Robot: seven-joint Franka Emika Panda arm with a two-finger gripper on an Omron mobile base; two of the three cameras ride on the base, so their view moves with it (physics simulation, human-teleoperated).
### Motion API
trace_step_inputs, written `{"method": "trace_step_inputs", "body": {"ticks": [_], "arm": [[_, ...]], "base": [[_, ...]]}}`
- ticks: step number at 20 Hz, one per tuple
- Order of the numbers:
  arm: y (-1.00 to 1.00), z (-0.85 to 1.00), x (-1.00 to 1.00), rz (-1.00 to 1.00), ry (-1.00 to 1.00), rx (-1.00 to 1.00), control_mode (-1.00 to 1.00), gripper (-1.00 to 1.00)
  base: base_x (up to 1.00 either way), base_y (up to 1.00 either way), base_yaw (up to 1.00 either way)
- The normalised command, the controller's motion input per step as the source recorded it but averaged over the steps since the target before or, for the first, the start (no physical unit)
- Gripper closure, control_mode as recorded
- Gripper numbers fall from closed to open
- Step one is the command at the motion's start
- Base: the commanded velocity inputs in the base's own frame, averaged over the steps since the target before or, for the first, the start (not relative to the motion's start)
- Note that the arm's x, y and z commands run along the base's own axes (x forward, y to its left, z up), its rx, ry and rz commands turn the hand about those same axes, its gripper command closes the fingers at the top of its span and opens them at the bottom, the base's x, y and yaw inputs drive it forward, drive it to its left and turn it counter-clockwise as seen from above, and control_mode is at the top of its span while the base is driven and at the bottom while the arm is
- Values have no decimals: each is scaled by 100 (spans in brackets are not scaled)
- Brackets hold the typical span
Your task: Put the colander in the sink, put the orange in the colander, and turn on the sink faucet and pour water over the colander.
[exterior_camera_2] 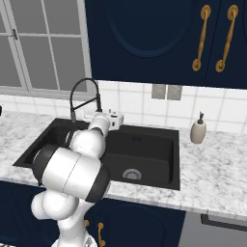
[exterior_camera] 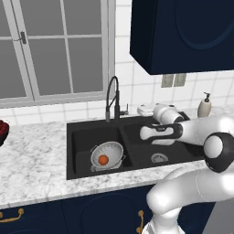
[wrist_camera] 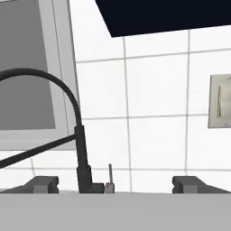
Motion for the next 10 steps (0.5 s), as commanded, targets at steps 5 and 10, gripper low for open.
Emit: {"method": "trace_step_inputs", "body": {"ticks": [5,10], "arm": [[19,-10,3,0,0,0,-100,-100],[15,-7,20,0,0,0,-100,-100]], "base": [[0,0,0],[0,0,0]]}}
